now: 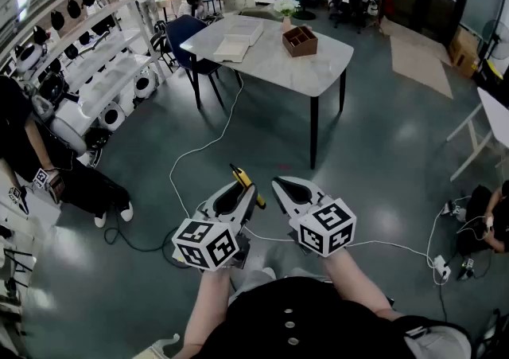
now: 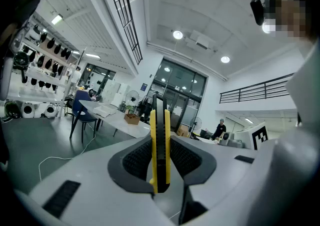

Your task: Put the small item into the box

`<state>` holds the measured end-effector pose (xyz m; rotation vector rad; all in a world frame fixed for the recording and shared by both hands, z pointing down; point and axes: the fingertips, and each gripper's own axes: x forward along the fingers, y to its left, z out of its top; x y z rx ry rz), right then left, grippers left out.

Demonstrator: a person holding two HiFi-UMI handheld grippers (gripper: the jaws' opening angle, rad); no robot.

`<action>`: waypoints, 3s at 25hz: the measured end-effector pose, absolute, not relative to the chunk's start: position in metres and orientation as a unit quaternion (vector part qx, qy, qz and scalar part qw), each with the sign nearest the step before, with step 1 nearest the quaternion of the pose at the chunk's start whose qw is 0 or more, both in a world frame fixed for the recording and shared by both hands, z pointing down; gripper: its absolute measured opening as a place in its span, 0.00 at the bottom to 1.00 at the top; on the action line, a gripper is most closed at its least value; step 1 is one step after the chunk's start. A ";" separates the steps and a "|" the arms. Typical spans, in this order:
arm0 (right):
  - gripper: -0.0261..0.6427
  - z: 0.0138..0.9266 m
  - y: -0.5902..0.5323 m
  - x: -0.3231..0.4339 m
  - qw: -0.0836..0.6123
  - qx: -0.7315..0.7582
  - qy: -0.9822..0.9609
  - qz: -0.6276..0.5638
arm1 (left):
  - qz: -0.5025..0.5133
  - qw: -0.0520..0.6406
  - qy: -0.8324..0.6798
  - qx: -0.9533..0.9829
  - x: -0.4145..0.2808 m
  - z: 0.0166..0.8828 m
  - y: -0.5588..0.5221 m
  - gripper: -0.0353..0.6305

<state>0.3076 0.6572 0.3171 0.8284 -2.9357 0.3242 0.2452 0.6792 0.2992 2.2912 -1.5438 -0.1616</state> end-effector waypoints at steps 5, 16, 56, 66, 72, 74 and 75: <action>0.03 0.319 0.645 0.306 0.039 0.280 -0.954 0.103 | -0.046 0.202 -0.537 0.818 0.243 0.310 0.669 0.24; 0.03 0.320 0.644 0.282 0.050 0.263 -0.959 0.095 | -0.042 0.204 -0.539 0.816 0.225 0.312 0.661 0.24; 0.04 0.350 0.387 0.171 0.070 0.225 -0.967 0.094 | -0.061 0.232 -0.581 0.778 0.093 0.345 0.419 0.24; 0.04 0.335 0.276 0.152 0.066 0.210 -0.972 0.078 | -0.066 0.207 -0.593 0.775 0.072 0.327 0.303 0.24; 0.04 0.345 0.252 0.149 0.067 0.209 -0.971 0.099 | -0.080 0.241 -0.584 0.771 0.071 0.344 0.279 0.24; 0.04 0.348 0.247 0.148 0.068 0.212 -0.969 0.104 | -0.080 0.247 -0.581 0.772 0.071 0.347 0.273 0.24; 0.04 0.350 0.245 0.147 0.070 0.213 -0.969 0.108 | -0.079 0.248 -0.578 0.773 0.071 0.348 0.271 0.24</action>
